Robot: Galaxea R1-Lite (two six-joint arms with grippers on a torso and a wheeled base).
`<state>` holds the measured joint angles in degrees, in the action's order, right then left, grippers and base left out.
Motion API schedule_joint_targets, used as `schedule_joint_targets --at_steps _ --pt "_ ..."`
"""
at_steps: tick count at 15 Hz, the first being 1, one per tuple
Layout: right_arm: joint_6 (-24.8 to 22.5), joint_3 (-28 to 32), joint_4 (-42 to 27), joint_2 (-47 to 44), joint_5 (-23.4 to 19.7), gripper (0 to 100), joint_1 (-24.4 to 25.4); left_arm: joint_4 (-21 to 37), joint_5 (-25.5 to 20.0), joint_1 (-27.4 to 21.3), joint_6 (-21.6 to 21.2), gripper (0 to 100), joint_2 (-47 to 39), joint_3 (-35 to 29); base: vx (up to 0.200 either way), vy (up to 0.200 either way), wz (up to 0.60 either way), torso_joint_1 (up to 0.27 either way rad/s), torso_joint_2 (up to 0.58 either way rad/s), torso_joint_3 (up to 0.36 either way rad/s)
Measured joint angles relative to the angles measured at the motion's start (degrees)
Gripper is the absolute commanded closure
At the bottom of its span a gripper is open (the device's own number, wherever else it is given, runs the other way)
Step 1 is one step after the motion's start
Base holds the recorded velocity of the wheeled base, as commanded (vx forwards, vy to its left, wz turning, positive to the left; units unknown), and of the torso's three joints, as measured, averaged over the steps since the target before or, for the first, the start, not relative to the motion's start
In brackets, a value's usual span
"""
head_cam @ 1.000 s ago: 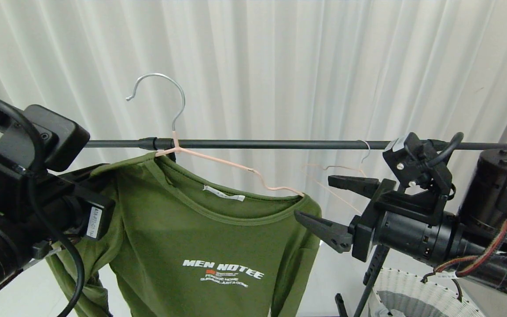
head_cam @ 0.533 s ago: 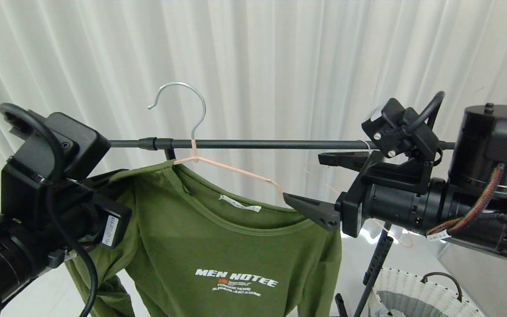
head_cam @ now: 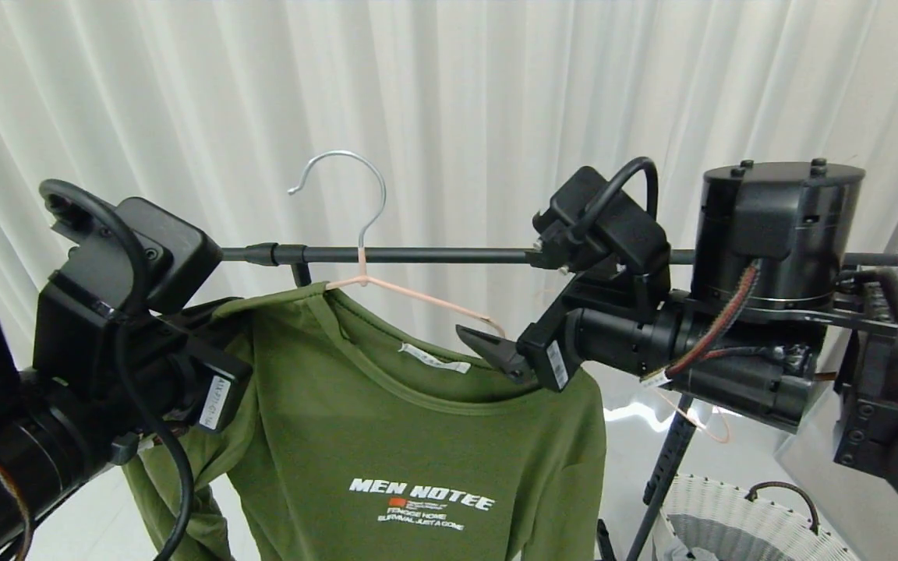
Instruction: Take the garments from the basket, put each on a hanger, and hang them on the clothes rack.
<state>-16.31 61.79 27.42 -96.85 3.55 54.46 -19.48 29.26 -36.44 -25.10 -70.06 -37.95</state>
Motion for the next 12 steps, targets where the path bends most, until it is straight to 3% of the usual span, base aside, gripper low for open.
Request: schedule_joint_targets --at_steps 3,8,9,12 --pt "-3.08 2.15 -0.27 -2.1 2.46 0 0.85 0.0 0.29 -1.35 0.09 100 -0.22 -0.28 0.0 0.0 0.0 0.0 0.0 0.0" --pt "-3.8 2.71 -0.22 -3.1 3.18 0 2.44 0.0 1.69 -2.86 0.33 100 -0.85 -0.3 0.0 0.0 0.0 0.0 0.0 0.0" --pt "-3.83 2.58 -0.24 -3.15 3.21 100 2.65 0.0 1.69 -2.95 0.17 100 -0.87 -0.41 0.0 0.0 0.0 0.0 0.0 0.0" --pt "-3.83 2.45 -0.22 -3.19 3.43 100 3.07 0.0 1.69 -3.36 -0.02 100 -0.96 -0.52 0.0 0.0 0.0 0.0 0.0 0.0"
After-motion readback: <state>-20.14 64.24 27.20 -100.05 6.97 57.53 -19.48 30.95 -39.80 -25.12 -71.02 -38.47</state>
